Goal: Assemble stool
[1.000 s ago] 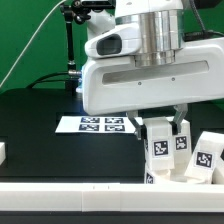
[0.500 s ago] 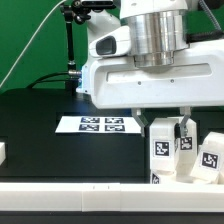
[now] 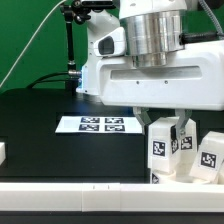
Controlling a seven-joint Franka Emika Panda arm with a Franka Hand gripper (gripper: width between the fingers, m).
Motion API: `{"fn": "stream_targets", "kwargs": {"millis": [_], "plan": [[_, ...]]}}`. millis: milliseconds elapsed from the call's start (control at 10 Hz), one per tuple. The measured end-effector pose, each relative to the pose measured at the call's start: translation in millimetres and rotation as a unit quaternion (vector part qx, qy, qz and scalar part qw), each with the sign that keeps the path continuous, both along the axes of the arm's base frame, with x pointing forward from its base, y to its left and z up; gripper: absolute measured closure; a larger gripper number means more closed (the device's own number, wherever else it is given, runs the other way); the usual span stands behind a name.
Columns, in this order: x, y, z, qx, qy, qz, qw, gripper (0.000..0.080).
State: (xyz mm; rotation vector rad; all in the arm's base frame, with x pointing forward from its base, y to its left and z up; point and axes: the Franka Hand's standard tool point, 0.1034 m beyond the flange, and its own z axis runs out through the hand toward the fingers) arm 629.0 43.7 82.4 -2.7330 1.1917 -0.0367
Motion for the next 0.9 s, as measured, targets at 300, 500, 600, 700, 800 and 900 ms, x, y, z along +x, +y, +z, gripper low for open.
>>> {"fn": "stream_targets", "kwargs": {"millis": [300, 500, 600, 700, 800, 900], "plan": [[-2.6, 0.2, 0.1, 0.024, 0.009, -0.153, 0.988, 0.0461], [-3.8, 3.1, 0.1, 0.042, 0.017, -0.249, 0.967, 0.0461], [-3.8, 5.9, 0.1, 0.053, 0.026, -0.312, 0.948, 0.046], [-3.9, 8.7, -0.1, 0.06, 0.034, -0.359, 0.931, 0.0459], [-3.9, 9.8, -0.4, 0.066, 0.039, -0.386, 0.919, 0.0459], [-3.1, 10.0, -0.5, 0.078, 0.045, -0.426, 0.901, 0.0459]]}}
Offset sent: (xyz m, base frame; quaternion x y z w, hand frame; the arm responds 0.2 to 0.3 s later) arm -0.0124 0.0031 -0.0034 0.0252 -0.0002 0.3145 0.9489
